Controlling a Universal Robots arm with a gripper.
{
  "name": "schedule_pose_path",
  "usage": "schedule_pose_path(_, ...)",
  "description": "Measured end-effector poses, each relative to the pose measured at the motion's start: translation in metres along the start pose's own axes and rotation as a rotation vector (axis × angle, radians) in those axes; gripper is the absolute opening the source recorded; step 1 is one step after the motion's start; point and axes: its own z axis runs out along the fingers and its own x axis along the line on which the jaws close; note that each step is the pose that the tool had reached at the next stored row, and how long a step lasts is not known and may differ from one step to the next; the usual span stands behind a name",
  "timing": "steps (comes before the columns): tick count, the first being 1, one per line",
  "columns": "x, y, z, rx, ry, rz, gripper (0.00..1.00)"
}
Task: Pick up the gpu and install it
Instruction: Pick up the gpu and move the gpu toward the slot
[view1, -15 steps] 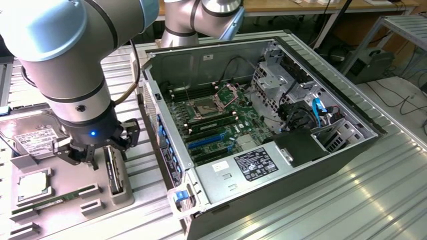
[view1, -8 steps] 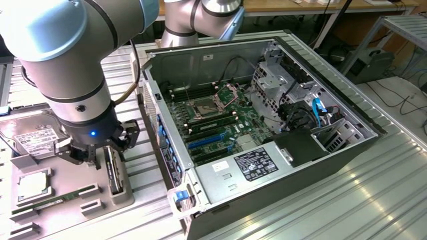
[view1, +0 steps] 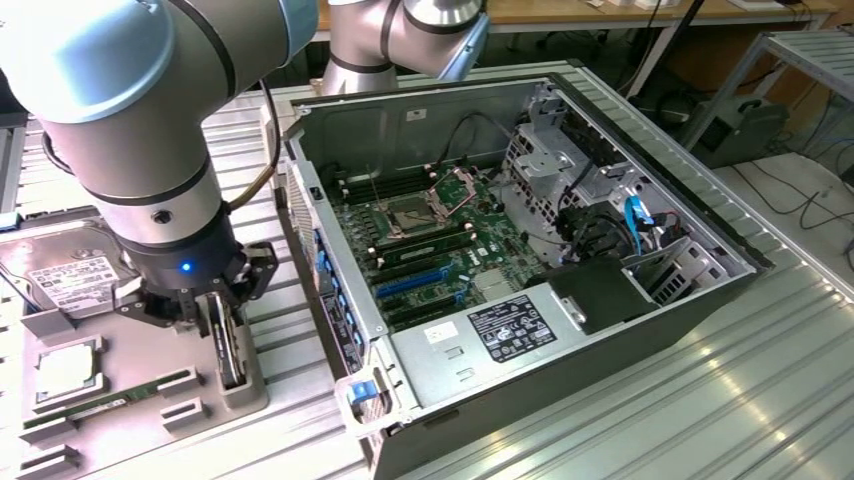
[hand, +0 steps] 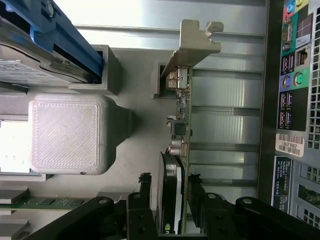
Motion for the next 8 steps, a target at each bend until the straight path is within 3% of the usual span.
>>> schedule_pose_path(1,0.0000,0.0000,0.0000,0.0000,0.0000,0.000,0.34)
schedule_pose_path(7,0.0000,0.0000,0.0001,0.0001,0.0001,0.000,0.33)
schedule_pose_path(8,0.0000,0.0000,0.0001,0.0001,0.0001,0.000,0.27)
